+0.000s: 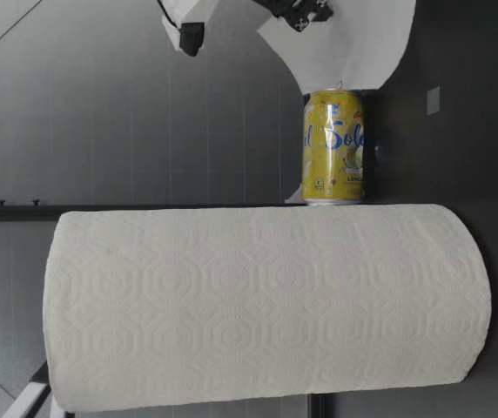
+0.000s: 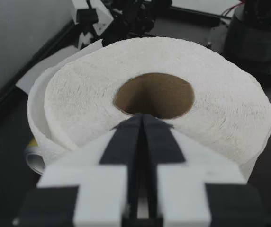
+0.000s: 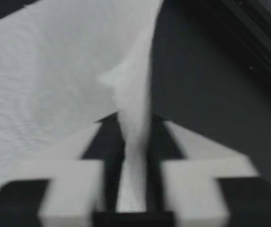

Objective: Pick up a piece of paper towel and place it on the spilled liquid.

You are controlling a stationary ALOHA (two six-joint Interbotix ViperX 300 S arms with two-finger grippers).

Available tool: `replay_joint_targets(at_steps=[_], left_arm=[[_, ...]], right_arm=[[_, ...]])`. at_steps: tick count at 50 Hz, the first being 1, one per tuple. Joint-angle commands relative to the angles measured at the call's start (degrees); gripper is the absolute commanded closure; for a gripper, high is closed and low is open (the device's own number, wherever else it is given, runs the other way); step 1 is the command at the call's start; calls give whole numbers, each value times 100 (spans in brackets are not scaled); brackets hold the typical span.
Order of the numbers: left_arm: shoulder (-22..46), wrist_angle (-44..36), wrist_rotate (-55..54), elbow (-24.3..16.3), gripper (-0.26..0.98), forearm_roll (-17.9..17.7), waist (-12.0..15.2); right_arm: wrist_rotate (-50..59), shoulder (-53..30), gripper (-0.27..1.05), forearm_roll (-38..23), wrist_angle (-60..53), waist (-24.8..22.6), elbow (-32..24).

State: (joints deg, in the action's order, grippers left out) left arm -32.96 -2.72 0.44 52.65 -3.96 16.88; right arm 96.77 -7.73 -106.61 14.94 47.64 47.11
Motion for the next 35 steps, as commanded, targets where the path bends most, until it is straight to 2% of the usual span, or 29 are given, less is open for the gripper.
replay_joint_targets(at_steps=[1,6,25,35], left_arm=[[44,79,18,35,62,-9,70],[44,70,9,35,62,-9,70],[9,70,9,35,62,-9,70],[-9,70,9,35,62,-9,70]], right_arm=[[0,53,23,35,44,44,-97],[9,62,4,132,158,44,-79],[-53,369,5,246,1336,44,44],[-132,677,5,299,1512,35,35]])
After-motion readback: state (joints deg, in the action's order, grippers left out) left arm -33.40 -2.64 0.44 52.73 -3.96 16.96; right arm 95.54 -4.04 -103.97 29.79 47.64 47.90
